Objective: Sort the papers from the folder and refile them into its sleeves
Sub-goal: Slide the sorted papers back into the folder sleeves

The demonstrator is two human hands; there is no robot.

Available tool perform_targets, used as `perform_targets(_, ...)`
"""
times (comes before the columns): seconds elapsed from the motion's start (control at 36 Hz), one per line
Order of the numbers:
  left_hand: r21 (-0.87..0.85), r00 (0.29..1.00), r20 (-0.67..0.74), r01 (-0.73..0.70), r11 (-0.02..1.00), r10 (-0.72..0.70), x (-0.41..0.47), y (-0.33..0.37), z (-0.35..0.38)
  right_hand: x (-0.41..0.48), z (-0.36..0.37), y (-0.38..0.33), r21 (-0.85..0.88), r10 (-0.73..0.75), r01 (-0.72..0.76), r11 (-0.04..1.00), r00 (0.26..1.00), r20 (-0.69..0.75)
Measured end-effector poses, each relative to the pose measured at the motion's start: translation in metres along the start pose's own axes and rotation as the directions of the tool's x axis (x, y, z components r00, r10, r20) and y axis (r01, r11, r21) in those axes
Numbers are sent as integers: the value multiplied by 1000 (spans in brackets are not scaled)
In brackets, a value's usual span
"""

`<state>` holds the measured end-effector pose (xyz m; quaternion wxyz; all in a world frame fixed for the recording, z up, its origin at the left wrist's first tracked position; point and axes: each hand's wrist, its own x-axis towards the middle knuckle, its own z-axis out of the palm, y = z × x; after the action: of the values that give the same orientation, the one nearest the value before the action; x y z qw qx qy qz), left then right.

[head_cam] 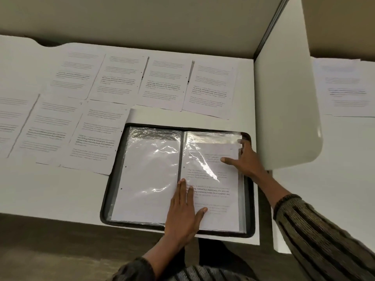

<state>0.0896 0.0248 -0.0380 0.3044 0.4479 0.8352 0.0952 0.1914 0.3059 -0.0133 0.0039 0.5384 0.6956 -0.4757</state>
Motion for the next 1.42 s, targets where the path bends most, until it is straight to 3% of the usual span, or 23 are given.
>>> perform_targets(0.14,-93,999,-37,6,996,-10,6,0,-14,-33,18,21,137,39,-32,990,998,-54)
perform_targets(0.25,-199,999,-30,11,980,-17,14,-6,-28,-58,27,19,248,63,-67,967,998,22)
perform_targets(0.39,-374,995,-47,67,925,-91,24,-9,-53,-88,33,-12,407,-11,-46,912,991,137)
perform_targets(0.53,-617,981,120,196,762,-154,21,-7,-103,-105,46,-55,489,-138,-17,872,951,278)
perform_targets(0.64,-699,977,137,210,684,-160,16,-15,-140,-114,72,-84,575,-247,20,818,915,319)
perform_targets(0.78,-622,965,70,239,746,-251,8,-49,-178,-116,107,-103,616,-338,34,787,859,384)
perform_targets(0.89,-518,933,65,336,787,-355,15,-97,-186,-112,140,-102,442,-324,132,887,860,395)
perform_targets(1.0,-379,890,-20,415,827,-456,19,-144,-177,-104,170,-82,79,-344,336,939,894,288)
perform_targets(1.17,-296,823,-101,512,807,-559,18,-177,-157,-97,194,-59,-339,-369,483,807,862,348)
perform_targets(1.42,-22,843,-183,512,859,-507,17,-174,-148,-101,204,-53,-539,-346,507,672,859,377)
